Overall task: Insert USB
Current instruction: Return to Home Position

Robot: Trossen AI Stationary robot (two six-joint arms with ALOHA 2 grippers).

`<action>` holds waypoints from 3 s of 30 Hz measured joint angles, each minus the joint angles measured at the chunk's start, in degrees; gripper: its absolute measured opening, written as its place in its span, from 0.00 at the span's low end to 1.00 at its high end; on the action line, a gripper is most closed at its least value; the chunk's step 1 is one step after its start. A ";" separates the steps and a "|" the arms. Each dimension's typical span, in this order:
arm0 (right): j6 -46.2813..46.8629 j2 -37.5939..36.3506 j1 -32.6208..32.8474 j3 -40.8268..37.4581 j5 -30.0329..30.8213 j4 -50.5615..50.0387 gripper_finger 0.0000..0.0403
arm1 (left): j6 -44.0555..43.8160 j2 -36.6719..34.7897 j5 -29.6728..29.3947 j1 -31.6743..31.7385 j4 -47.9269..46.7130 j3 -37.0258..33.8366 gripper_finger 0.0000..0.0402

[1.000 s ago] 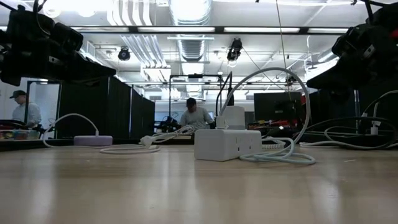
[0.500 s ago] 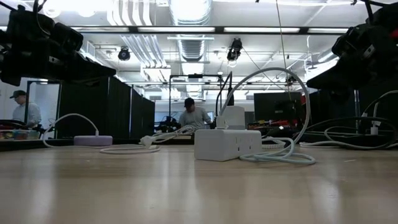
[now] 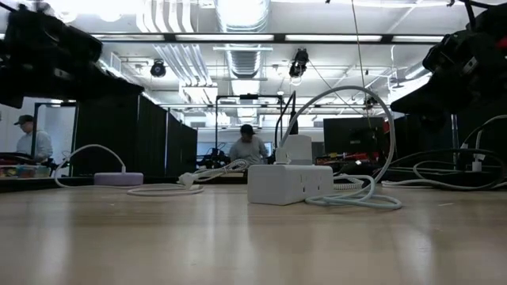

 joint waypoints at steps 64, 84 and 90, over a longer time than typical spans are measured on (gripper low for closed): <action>0.00 -12.21 0.04 -0.02 0.18 0.36 0.00 | -11.17 -12.70 -19.70 -23.80 -16.31 0.04 0.01; 0.00 -12.18 8.52 -0.02 0.20 1.64 0.00 | -11.16 -10.58 -19.66 -23.80 -16.29 0.02 0.01; 0.00 -12.17 8.52 -0.02 0.20 1.63 0.00 | -11.16 -9.94 -19.66 -23.80 -16.29 0.02 0.01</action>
